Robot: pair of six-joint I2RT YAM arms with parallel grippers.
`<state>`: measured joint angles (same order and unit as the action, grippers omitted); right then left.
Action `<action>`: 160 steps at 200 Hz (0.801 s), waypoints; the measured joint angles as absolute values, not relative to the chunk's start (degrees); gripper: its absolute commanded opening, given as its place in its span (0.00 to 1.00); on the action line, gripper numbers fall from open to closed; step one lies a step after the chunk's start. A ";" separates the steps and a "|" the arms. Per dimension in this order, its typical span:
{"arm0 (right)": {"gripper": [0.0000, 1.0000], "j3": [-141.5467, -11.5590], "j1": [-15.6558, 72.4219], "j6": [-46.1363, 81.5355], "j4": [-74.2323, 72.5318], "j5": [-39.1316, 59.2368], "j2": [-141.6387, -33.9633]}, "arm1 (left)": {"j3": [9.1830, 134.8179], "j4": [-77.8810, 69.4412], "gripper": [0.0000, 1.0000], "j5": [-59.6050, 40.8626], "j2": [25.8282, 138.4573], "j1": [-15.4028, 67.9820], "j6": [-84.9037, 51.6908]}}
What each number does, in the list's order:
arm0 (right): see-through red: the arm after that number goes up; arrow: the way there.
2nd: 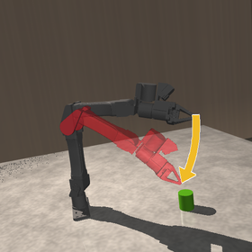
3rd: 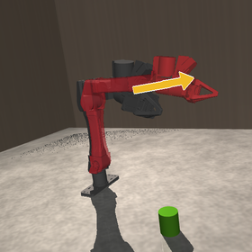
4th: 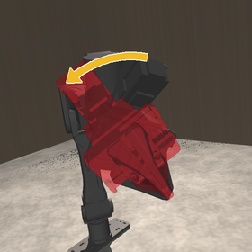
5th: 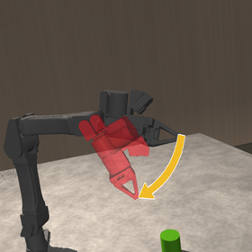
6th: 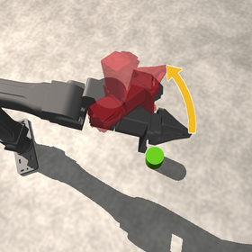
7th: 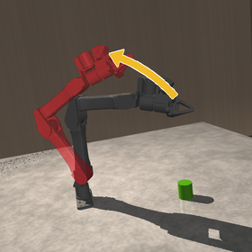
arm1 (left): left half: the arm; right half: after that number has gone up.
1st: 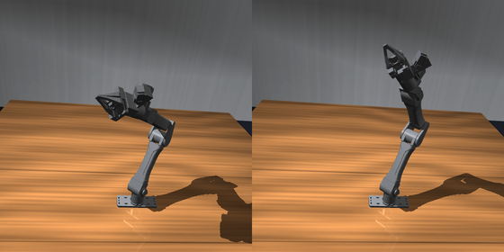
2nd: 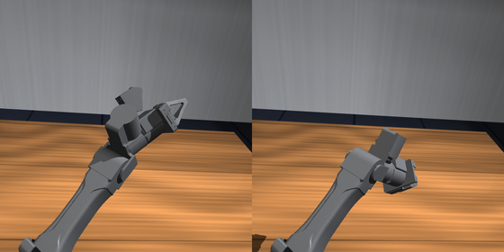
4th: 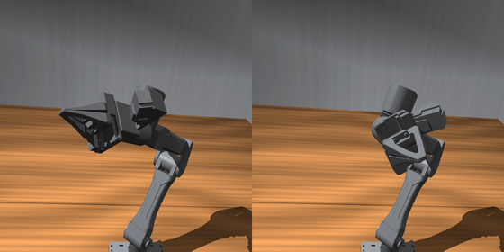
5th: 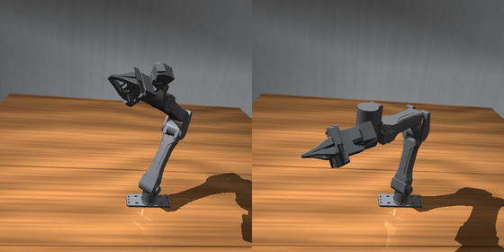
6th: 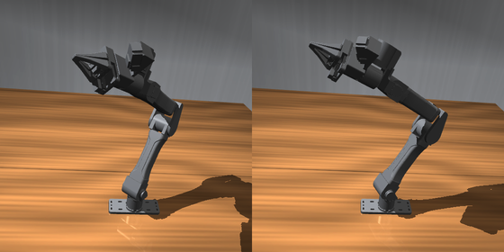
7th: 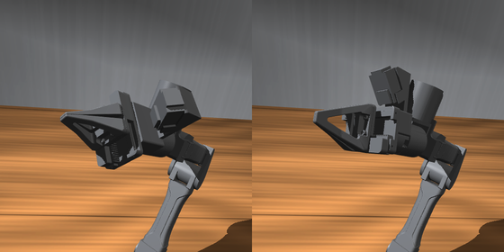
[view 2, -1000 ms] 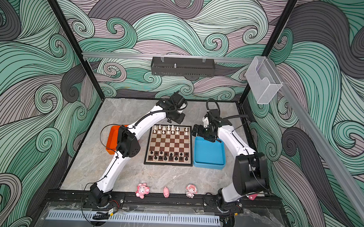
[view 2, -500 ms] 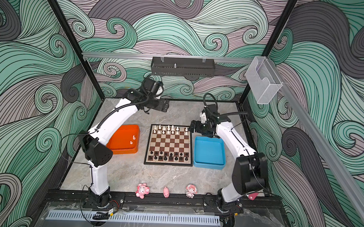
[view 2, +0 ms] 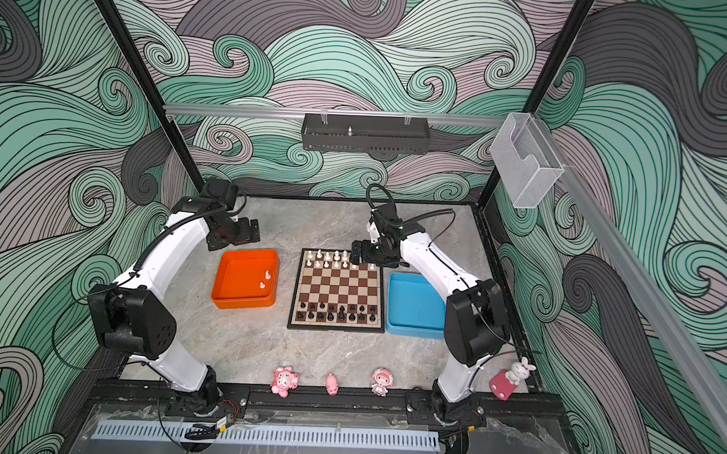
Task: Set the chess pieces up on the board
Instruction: 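Raise left gripper and move it back over the orange bin, then lower left gripper into the orange bin and grasp a white pawn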
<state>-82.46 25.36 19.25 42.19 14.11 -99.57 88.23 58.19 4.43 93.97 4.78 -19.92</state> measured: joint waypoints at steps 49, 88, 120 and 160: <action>0.99 -79.07 24.36 18.41 41.17 13.56 -99.44 | 87.00 61.95 0.66 3.01 98.54 4.58 -17.04; 0.99 -76.05 22.31 18.35 40.05 13.96 -99.22 | 83.72 61.93 0.59 3.27 102.08 4.93 -15.46; 0.99 -75.33 20.23 17.78 39.51 14.24 -98.76 | 83.72 61.47 0.56 4.84 103.98 7.55 -13.85; 0.99 -74.04 17.76 16.91 38.65 15.18 -97.10 | 83.74 60.49 0.52 6.44 106.32 10.11 -12.21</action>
